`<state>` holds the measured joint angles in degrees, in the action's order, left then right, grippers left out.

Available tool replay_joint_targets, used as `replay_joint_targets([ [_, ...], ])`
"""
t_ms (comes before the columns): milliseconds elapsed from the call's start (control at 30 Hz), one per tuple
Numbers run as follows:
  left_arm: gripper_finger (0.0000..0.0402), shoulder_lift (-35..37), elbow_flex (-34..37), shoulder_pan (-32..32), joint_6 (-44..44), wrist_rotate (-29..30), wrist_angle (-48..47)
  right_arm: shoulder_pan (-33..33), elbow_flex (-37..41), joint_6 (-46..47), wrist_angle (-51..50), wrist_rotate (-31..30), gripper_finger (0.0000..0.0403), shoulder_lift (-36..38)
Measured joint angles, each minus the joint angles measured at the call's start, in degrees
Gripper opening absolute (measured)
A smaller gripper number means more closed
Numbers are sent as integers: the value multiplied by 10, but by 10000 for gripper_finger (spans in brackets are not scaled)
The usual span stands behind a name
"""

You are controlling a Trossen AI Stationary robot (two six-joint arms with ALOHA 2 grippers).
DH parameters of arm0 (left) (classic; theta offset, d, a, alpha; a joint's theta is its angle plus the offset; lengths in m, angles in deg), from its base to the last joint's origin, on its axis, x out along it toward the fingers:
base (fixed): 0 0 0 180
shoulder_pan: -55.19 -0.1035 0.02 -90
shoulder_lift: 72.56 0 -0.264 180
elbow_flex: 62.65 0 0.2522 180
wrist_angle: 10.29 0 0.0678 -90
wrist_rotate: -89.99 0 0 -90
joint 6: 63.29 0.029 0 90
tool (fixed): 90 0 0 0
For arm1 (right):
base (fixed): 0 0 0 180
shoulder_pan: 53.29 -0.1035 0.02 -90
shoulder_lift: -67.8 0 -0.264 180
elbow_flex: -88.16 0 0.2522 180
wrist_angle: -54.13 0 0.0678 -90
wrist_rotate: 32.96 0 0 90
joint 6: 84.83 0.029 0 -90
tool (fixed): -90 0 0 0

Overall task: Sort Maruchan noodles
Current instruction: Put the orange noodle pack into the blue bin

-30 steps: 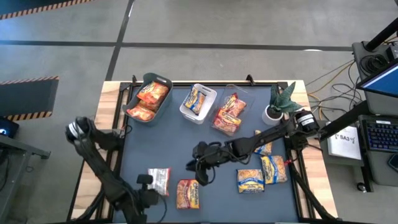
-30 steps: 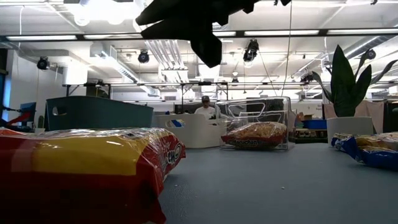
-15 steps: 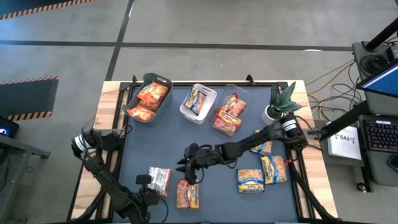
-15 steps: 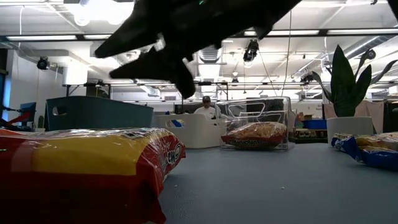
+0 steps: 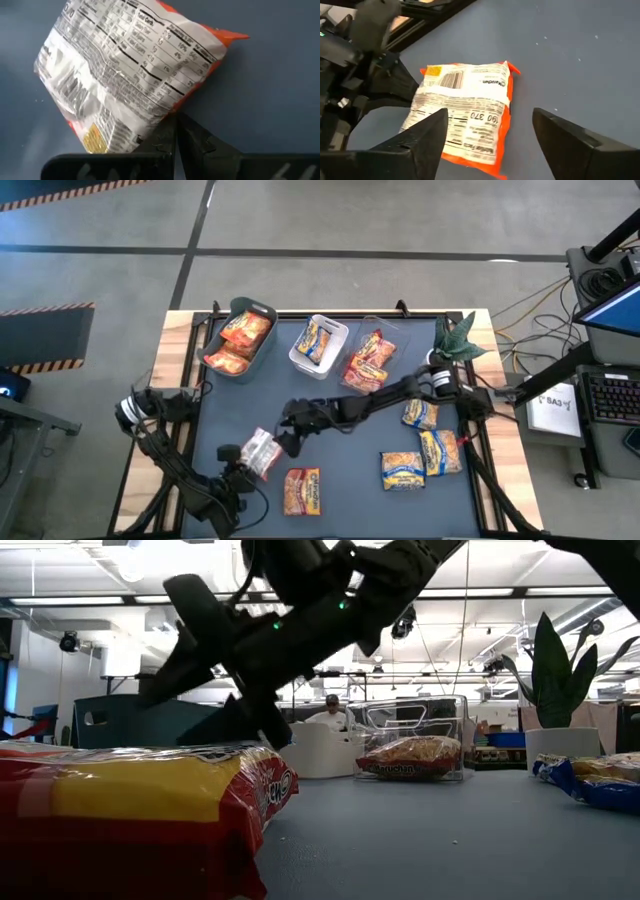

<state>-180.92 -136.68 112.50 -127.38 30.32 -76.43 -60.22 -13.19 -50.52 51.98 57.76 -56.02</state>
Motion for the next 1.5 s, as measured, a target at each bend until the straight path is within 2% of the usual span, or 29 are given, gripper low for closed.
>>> replay_joint_targets([
  [200,0,37,-15,12,19,-3,0,14,0,8,-27,12,303,-1],
  [400,0,100,-8,18,31,99,-2,11,0,7,-25,30,300,0],
  [467,0,113,1,18,36,115,-2,10,0,6,-24,29,297,0],
  [667,0,128,57,20,13,93,32,4,0,7,-24,29,298,0],
  [767,0,128,88,21,-9,67,71,3,0,15,-24,32,307,0],
  [967,0,129,135,21,-25,59,152,5,0,24,-24,29,327,0],
  [1133,0,129,155,23,-60,50,158,5,0,27,-24,30,339,0],
  [1500,0,128,165,23,-72,47,159,6,0,48,9,41,343,0],
])
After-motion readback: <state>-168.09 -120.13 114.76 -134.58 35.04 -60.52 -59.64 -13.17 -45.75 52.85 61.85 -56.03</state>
